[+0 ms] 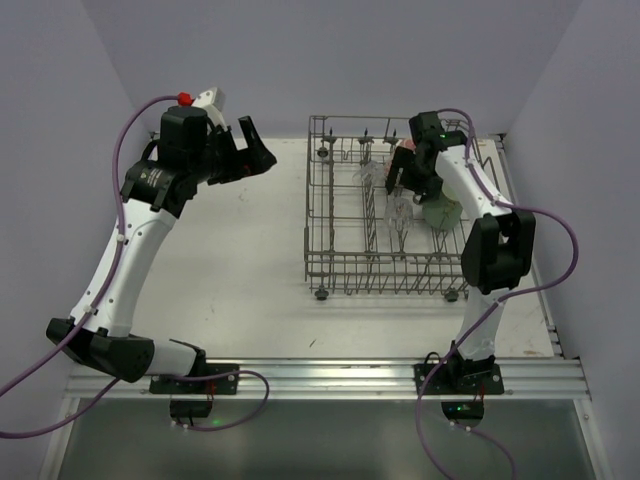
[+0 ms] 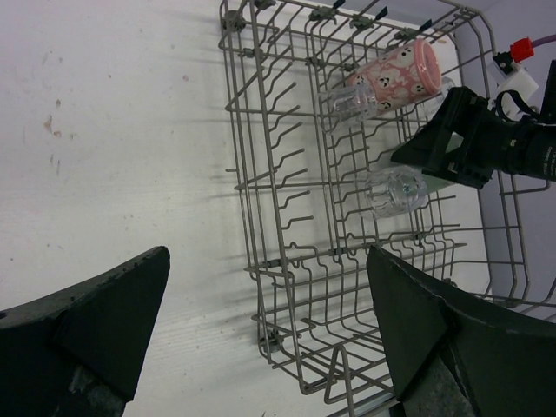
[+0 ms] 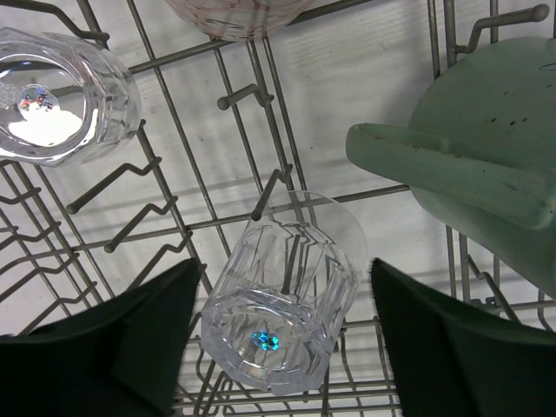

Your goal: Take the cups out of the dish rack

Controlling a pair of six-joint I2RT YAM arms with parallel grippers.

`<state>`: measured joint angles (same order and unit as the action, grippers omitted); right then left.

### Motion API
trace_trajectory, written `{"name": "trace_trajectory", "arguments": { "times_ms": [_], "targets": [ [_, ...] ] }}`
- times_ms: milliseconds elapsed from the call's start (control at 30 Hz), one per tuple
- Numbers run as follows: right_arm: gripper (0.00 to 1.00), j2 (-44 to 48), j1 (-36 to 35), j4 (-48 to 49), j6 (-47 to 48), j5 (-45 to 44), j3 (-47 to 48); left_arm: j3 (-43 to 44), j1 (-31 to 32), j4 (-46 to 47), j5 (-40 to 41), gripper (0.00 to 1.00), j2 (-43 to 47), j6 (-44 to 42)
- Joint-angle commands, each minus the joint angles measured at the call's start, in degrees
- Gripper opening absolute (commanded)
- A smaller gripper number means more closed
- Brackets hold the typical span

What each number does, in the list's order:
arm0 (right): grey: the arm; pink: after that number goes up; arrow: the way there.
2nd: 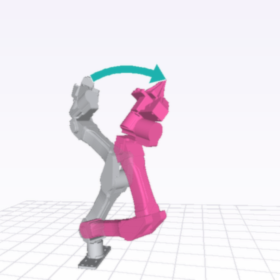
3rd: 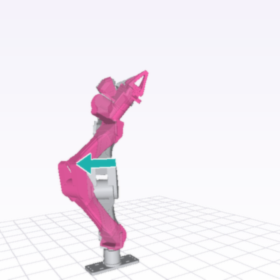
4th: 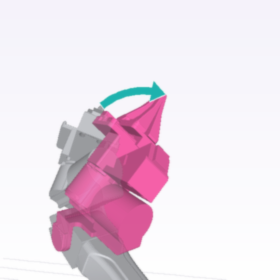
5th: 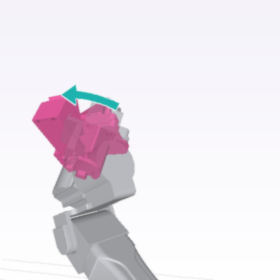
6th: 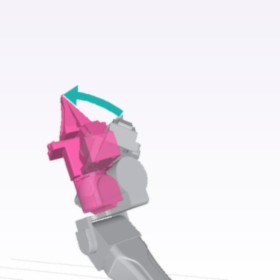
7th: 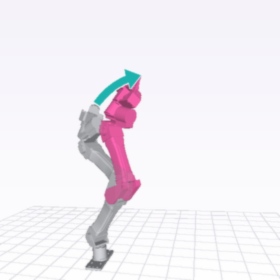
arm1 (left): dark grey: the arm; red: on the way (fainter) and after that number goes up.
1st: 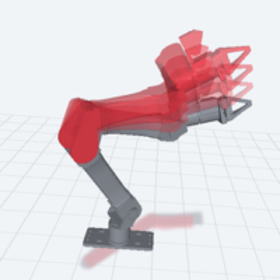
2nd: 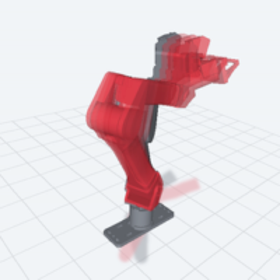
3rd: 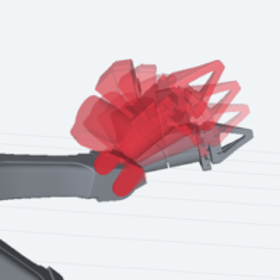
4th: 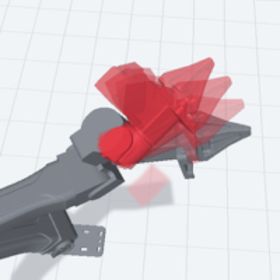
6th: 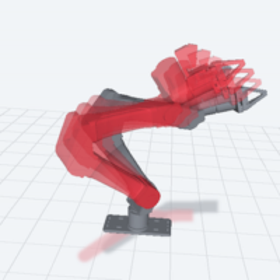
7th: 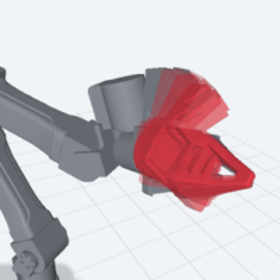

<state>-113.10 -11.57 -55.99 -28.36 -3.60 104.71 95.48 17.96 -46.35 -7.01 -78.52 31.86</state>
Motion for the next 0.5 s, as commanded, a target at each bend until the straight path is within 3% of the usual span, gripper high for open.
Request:
{"name": "trace_trajectory", "arguments": {
  "times_ms": [0, 100, 467],
  "targets": [
    [0.89, 3.3, -1.2, -0.1, 2.6, -2.1, 1.2, 0.8, -0.6, -0.7, -2.6, 1.00, 0.1, -0.4],
    [0.99, 4.4, -2.3, 0.3, 4.5, -1.7, 0.7, 0.4, -0.6, -0.7, -2.8, 1.00, 0.3, -0.3],
    [0.99, 2.4, -5.1, -3.0, 4.7, -5.5, -0.6, -0.6, -0.7, -0.5, -3.5, 1.00, 1.0, -0.3]
  ]
}}
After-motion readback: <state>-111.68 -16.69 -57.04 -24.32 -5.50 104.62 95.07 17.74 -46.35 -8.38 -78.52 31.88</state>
